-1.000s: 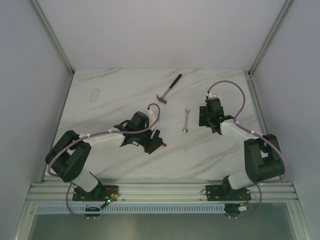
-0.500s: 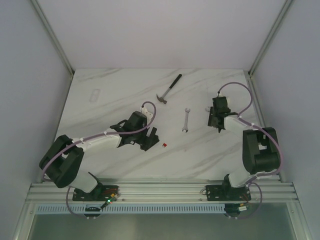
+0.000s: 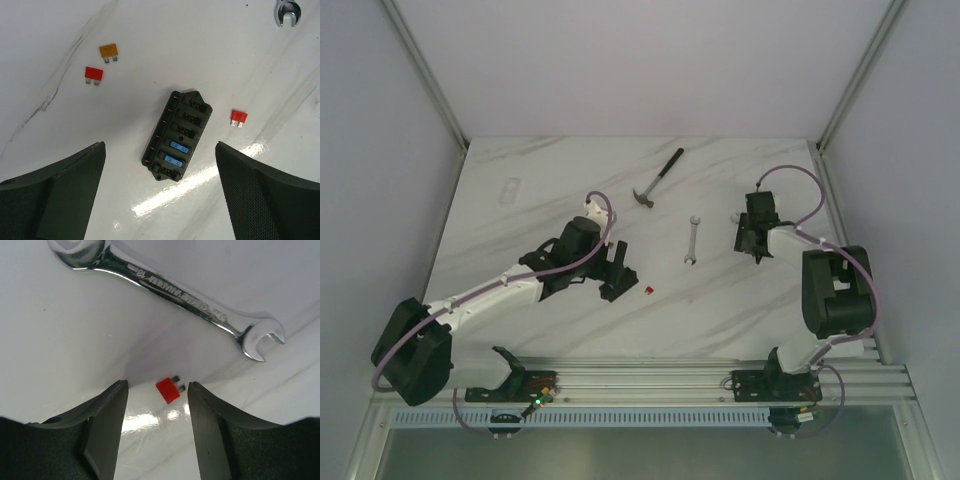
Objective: Snap on the fuse box
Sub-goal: Pick up the fuse from the center of the board.
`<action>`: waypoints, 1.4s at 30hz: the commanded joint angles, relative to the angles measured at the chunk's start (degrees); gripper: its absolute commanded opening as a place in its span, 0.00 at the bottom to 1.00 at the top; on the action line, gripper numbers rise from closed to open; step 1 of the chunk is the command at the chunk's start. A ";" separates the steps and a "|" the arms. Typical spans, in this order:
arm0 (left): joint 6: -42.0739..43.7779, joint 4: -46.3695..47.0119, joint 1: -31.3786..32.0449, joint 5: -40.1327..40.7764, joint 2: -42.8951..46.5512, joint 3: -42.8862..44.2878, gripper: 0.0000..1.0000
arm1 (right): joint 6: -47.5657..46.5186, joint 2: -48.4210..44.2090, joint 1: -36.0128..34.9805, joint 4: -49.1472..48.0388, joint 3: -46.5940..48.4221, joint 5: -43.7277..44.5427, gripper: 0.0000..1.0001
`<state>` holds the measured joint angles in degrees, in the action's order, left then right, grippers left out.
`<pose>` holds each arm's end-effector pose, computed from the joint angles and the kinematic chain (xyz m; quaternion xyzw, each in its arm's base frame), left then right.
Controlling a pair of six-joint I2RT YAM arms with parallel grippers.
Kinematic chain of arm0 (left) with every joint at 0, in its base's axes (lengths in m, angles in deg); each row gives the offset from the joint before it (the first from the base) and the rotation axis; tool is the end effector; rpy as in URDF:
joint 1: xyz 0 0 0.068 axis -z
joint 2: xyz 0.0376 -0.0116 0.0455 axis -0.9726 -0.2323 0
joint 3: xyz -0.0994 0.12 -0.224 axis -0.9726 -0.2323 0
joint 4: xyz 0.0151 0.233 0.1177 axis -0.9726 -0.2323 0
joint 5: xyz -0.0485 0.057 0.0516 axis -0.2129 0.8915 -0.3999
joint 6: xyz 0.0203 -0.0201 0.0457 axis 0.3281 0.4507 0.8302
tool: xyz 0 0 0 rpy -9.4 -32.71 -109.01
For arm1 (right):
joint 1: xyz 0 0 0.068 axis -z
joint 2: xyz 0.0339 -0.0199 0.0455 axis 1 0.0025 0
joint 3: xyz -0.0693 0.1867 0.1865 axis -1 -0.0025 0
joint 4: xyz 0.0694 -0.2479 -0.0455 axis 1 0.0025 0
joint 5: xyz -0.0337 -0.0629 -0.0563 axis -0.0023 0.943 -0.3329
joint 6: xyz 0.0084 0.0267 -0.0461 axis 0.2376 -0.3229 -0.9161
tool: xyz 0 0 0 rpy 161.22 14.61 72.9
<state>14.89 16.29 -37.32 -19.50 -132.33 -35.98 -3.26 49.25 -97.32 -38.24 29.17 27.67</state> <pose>0.2163 -0.1723 0.2297 0.1682 0.8838 -0.1591 0.4066 0.3213 0.0334 0.1629 0.0920 0.9359 -0.0539 0.3357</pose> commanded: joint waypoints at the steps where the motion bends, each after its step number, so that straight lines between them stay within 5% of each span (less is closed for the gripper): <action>1: -2.65 0.48 -0.89 1.60 1.15 -0.89 1.00 | 1.82 1.22 0.30 2.55 2.30 -4.50 0.57; 16: -5.02 1.25 -2.89 1.66 3.69 -2.54 1.00 | -1.69 1.90 -2.82 7.57 9.25 -19.26 0.55; 23: -6.00 2.49 -5.00 1.30 6.14 -4.60 1.00 | -9.22 1.72 -1.72 12.20 12.67 -11.46 0.60; 42: -8.95 4.30 -6.44 0.94 8.35 -8.06 1.00 | -10.00 6.54 1.62 11.15 8.55 -20.38 0.66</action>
<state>6.37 18.89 -43.49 -18.36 -125.34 -43.70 -14.01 56.96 -95.97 -30.35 40.73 9.16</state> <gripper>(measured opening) 0.998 0.659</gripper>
